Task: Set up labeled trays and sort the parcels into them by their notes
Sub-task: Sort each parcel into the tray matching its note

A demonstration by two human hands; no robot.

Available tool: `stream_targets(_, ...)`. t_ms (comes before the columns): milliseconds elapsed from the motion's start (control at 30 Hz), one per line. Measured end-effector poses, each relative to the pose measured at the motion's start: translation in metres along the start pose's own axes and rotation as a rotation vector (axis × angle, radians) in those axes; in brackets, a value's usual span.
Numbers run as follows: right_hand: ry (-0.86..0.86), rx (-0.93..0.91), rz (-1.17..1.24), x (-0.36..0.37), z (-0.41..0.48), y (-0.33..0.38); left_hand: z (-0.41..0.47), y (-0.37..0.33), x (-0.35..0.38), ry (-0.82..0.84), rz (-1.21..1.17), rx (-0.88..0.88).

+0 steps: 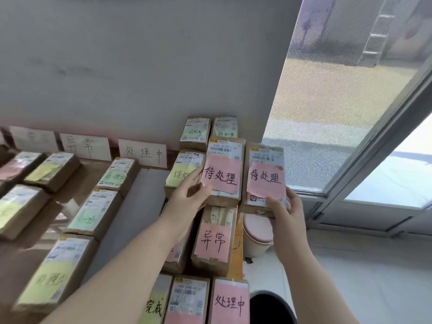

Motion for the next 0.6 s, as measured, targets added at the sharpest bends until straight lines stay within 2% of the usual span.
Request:
stream_targets(333,0.164,-0.033,0.041,0.033,-0.072,0.021,-0.054,0.032,-0.052,-0.011,-0.034,0.029)
stream_targets(600,0.280,-0.047,-0.025,0.122,-0.163,0.025,-0.118,0.055,-0.169,0.017,-0.092,0.051)
Point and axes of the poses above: each hand's wrist, its own z-axis towards the middle knuckle, its own x-axis out of the palm, y = z × x, the point moved 9 cm from there along z, towards the middle knuckle, and after that the axes turned 13 degrees about -x, right-handed, at the moved point
